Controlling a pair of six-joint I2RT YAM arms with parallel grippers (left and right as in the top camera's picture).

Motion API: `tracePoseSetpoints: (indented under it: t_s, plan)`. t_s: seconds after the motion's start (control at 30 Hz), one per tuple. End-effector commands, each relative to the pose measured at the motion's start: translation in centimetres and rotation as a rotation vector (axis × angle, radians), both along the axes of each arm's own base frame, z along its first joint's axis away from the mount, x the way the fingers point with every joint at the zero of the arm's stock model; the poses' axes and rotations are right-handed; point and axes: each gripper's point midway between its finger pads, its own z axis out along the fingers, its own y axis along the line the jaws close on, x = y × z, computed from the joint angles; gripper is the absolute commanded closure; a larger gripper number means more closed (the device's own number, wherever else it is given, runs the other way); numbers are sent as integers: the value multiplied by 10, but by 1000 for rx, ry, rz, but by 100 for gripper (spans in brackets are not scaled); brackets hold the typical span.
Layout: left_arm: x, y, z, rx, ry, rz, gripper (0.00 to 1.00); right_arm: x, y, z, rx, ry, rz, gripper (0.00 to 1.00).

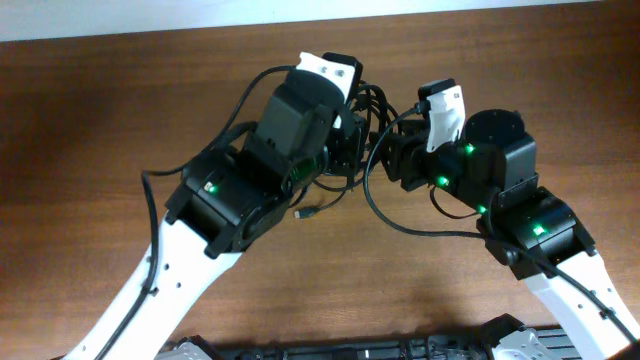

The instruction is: Untangle cables

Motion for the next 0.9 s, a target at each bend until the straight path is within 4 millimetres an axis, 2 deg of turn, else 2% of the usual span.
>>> tracePoseSetpoints:
  t_s: [0.0,0.13,0.17,0.33,0.53,0.87]
  plan:
    - [-9,9,27,-33,-71,-2,100,4,-1,12,0,-58,-4,59]
    - [-9,10,28,-36,-76,-1,100,6,3,22,25,-90,12,85]
    - [-7,11,29,-32,-81,10,100,6,3,21,24,-90,12,96]
    - [7,32,31,28,-135,133,100,-3,12,26,53,-90,77,96]
    - [16,47,33,61,-166,223,100,-22,10,49,87,-152,107,96]
    - [15,49,32,67,-160,223,100,-52,-10,92,122,-294,65,96]
